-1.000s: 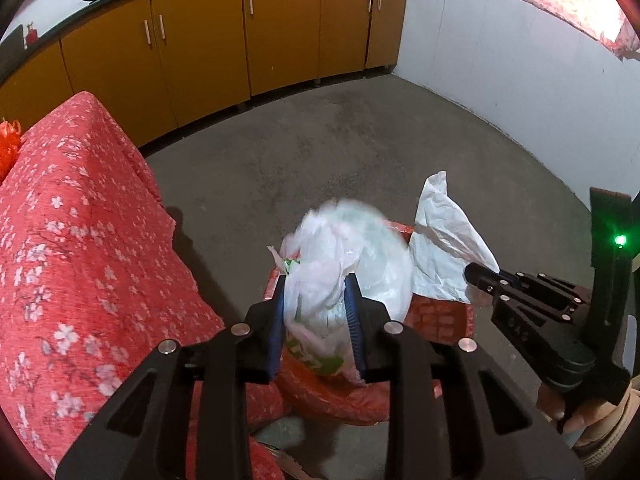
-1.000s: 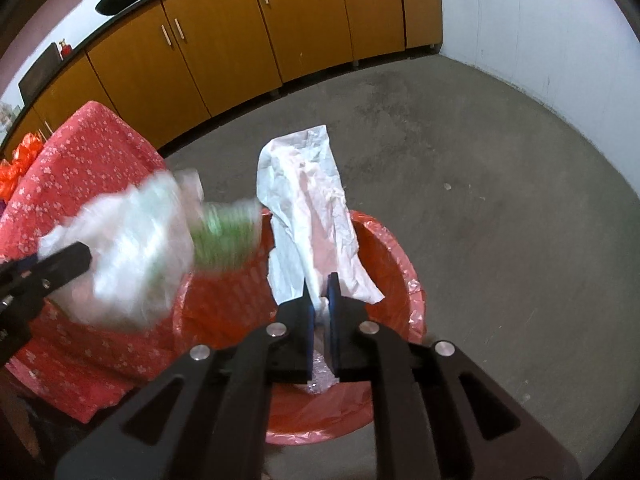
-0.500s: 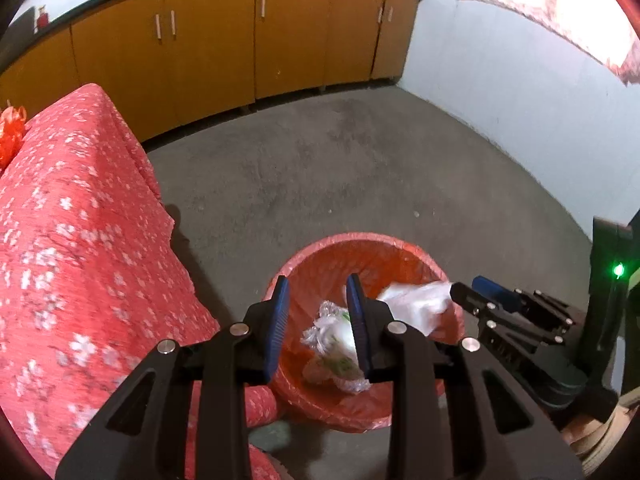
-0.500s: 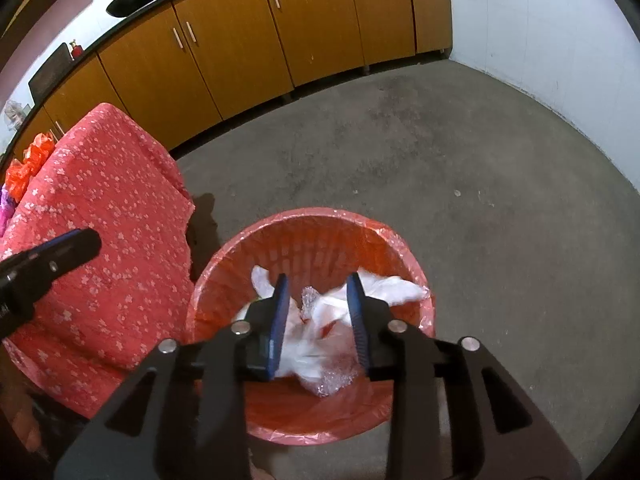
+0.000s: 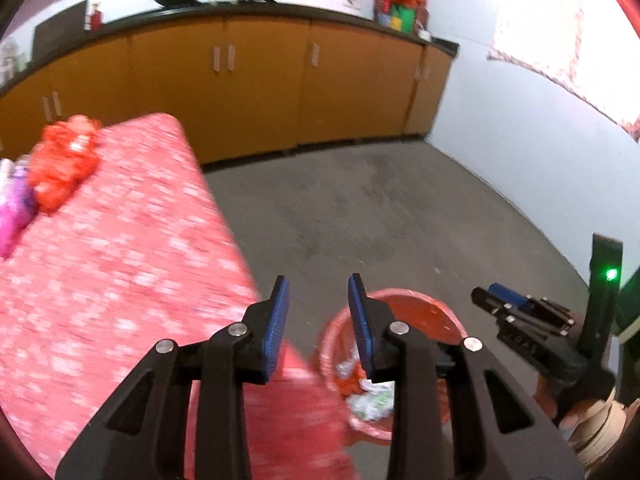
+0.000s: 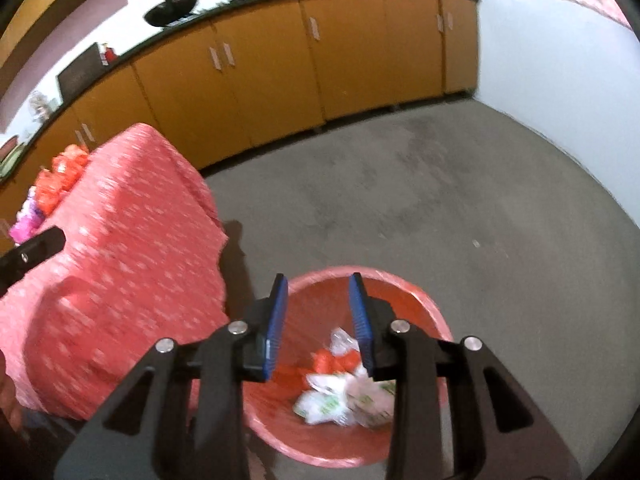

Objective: Collect trash
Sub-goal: 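Move both tools back over the table toward the remaining bags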

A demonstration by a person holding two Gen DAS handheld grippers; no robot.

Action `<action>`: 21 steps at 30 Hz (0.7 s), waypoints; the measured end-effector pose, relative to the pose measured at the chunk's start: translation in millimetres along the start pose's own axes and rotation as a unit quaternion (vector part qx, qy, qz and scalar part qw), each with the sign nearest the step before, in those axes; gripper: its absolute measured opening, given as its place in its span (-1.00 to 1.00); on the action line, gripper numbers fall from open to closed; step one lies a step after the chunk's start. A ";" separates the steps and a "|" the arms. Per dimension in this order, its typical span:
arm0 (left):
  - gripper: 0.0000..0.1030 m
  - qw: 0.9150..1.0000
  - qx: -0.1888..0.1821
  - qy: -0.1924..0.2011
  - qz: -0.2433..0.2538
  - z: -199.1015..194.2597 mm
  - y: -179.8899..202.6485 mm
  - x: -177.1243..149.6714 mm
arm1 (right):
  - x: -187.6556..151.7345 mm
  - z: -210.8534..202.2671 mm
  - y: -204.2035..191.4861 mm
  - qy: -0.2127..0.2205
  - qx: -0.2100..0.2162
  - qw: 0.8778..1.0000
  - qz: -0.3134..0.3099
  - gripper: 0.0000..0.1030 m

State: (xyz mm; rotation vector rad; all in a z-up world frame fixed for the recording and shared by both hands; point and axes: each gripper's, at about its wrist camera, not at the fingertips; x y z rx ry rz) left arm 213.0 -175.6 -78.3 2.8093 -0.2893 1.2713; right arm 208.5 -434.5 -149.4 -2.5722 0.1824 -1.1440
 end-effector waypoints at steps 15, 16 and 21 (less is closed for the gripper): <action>-0.21 0.977 0.187 0.038 -0.100 -28.1 -235.4 11.4 | 79.7 57.9 -221.0 0.004 0.133 0.983 -0.125 -0.33; -0.18 0.974 0.196 0.038 -0.105 -28.2 -246.1 10.5 | 82.1 66.4 -241.8 0.000 0.142 0.980 -0.136 -0.33; -0.09 0.960 0.241 0.032 -0.135 -22.9 -308.3 1.6 | 88.0 103.5 -317.0 -0.013 0.165 0.971 -0.170 -0.26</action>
Point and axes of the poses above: each gripper's, at about its wrist camera, not at the fingertips, and z roughly the way its jaws point, y to its right, x to its top, and after that the axes turned 14 degrees about x, right-handed
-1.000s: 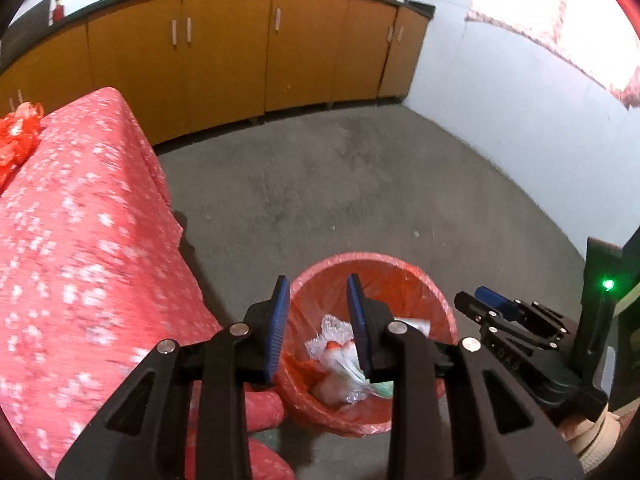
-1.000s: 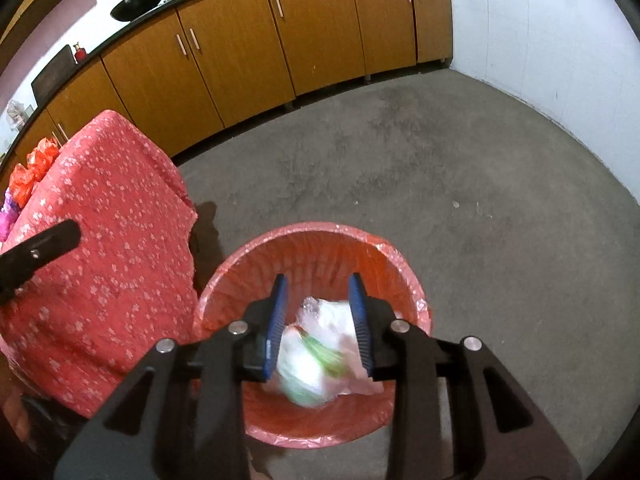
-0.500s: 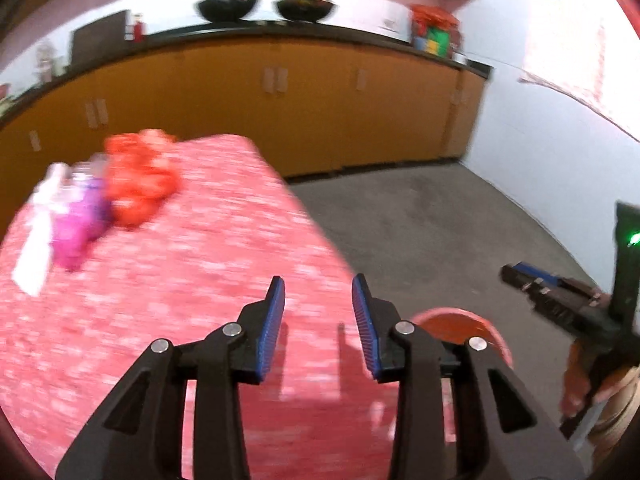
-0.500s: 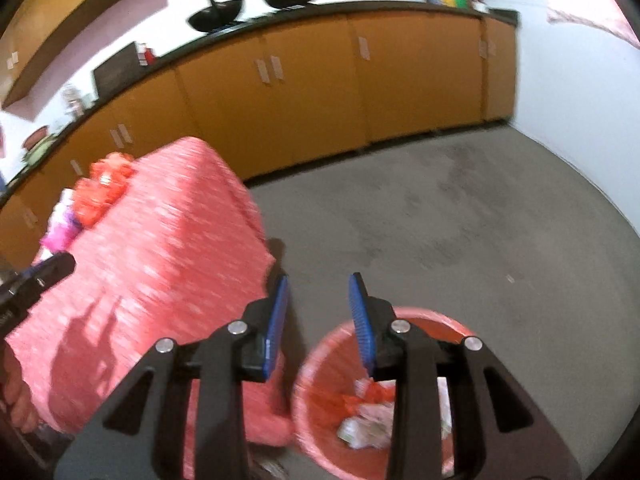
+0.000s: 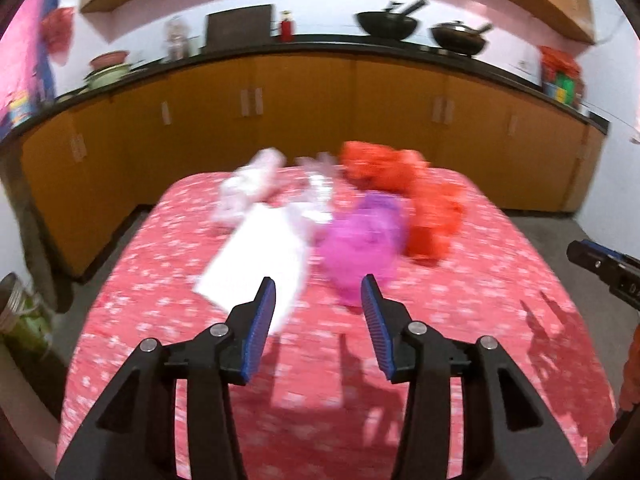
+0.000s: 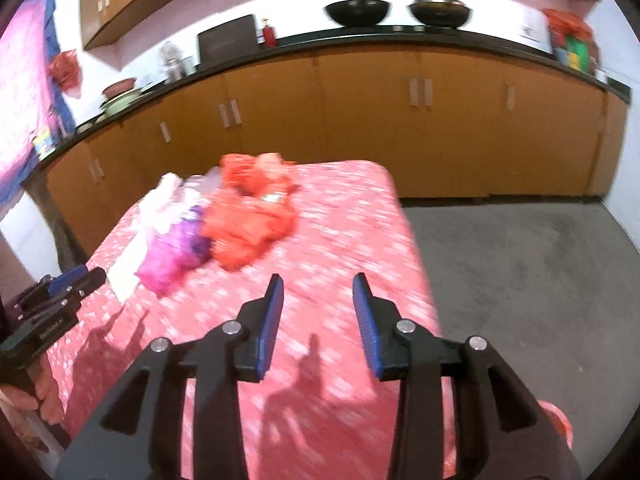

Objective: Collect trash
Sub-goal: 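Move both tools back over the table toward the remaining bags, then grasp the white paper with the left tool while the right tool grasps a red bag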

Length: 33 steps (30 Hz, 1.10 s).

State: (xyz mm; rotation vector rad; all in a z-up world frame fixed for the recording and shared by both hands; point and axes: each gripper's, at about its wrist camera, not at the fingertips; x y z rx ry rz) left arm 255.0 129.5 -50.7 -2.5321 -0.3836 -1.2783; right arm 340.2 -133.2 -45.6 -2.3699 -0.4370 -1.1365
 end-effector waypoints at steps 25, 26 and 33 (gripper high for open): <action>0.20 1.000 -0.010 -0.017 -0.009 58.1 -15.0 15.3 | 26.8 140.1 -40.4 -0.049 -0.038 0.998 0.010 -0.83; 0.20 1.000 -0.009 -0.019 -0.008 59.6 -13.8 16.1 | 26.2 135.3 -35.1 -0.041 -0.041 0.998 0.022 -0.83; 0.20 0.999 0.005 -0.045 0.017 74.9 4.4 21.7 | 22.0 124.7 -20.0 -0.040 -0.030 0.998 0.042 -0.84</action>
Point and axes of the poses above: each gripper's, at about its wrist camera, not at the fingertips, and z roughly the way its jaws point, y to its right, x to its top, and after that the axes turned 14 degrees about x, right-handed
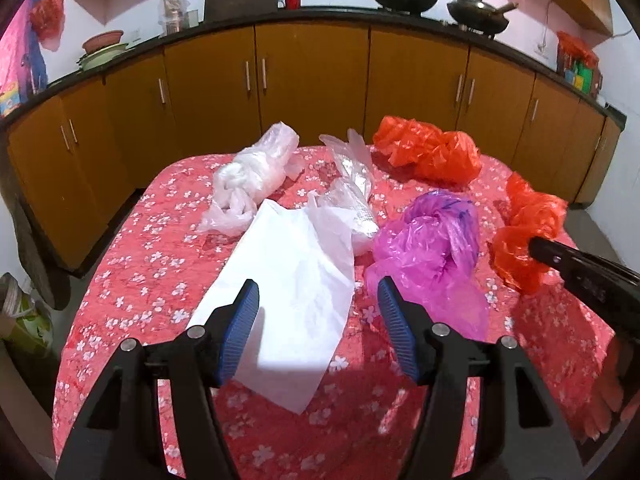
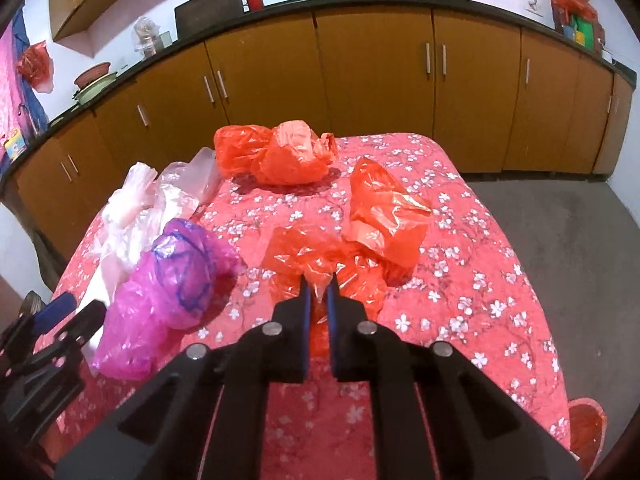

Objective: Collect trash
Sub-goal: 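Grasp the white paper with the left tool while the right tool grasps a red bag, then carry the white paper and red bag with both tools over the basket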

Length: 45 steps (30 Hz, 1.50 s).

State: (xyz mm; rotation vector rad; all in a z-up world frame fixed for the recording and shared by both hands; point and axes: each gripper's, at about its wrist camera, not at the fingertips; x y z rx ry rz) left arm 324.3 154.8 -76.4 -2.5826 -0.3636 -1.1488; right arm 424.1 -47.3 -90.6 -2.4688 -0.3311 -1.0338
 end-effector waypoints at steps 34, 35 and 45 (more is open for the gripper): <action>-0.99 0.997 -0.047 0.025 -0.052 -56.8 -51.7 -1.0 | -17.1 -62.9 -10.6 0.026 0.024 0.999 -0.017 -0.84; -0.99 0.997 -0.048 0.029 -0.052 -61.4 -50.5 0.3 | -16.2 -68.3 -11.8 0.029 0.026 0.999 -0.019 -0.84; -0.99 0.996 -0.059 0.055 -0.037 -92.3 -32.9 5.4 | -12.7 -113.9 -13.1 0.060 0.026 0.997 -0.030 -0.84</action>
Point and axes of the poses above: each gripper's, at about its wrist camera, not at the fingertips, and z roughly the way its jaws point, y to its right, x to its top, and after that the axes turned 14 degrees about x, right-handed
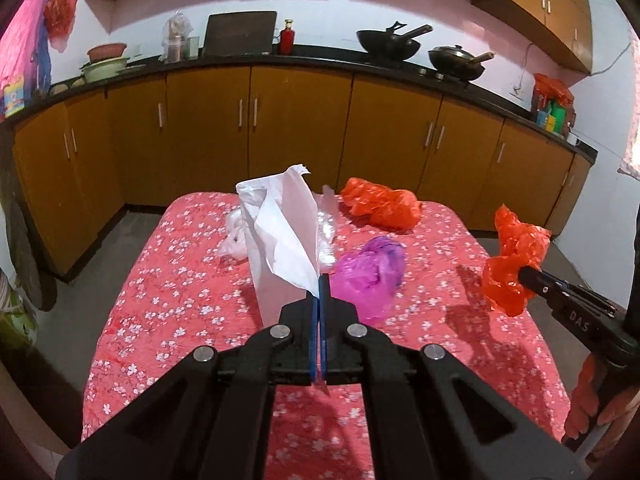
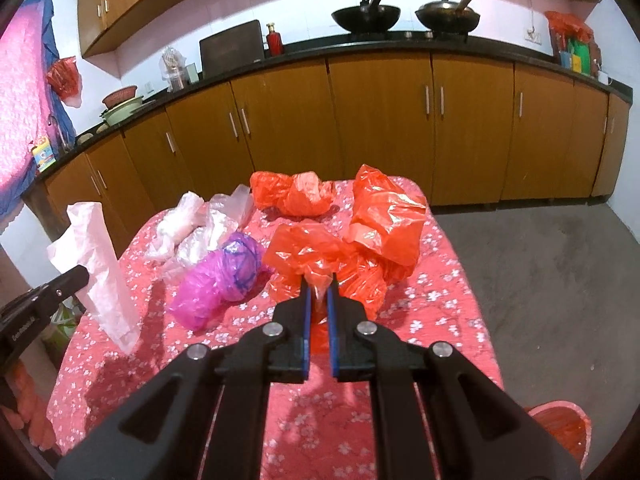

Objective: Collect trash
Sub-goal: 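Carry the white paper and red bag with both tools over the basket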

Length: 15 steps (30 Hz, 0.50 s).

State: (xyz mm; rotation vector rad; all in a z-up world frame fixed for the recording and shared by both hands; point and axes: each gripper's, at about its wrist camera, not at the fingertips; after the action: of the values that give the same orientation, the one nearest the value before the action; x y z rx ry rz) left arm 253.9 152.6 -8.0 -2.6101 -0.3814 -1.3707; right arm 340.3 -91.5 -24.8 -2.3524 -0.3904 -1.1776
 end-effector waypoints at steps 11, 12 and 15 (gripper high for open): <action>-0.99 0.999 -0.029 0.017 0.039 -23.4 52.5 -3.0 | 2.9 -56.9 19.3 0.035 -0.021 0.999 -0.011 -0.84; -0.99 0.998 -0.032 0.018 0.043 -25.6 58.5 -3.4 | 2.5 -61.4 22.9 0.038 -0.023 0.999 -0.009 -0.84; -0.99 0.997 -0.044 0.022 0.056 -32.1 79.2 -4.7 | -0.3 -76.4 35.8 0.044 -0.032 0.999 -0.005 -0.84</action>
State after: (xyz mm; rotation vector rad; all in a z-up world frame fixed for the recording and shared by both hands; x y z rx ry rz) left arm 250.0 67.9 3.8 -2.6205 -0.1684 -1.4358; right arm 305.0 -162.5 4.2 -2.3447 -0.3404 -1.3114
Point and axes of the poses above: each gripper's, at about its wrist camera, not at the fingertips, and z roughly the way its jaws point, y to its right, x to its top, and after that the axes turned 14 degrees about x, right-handed
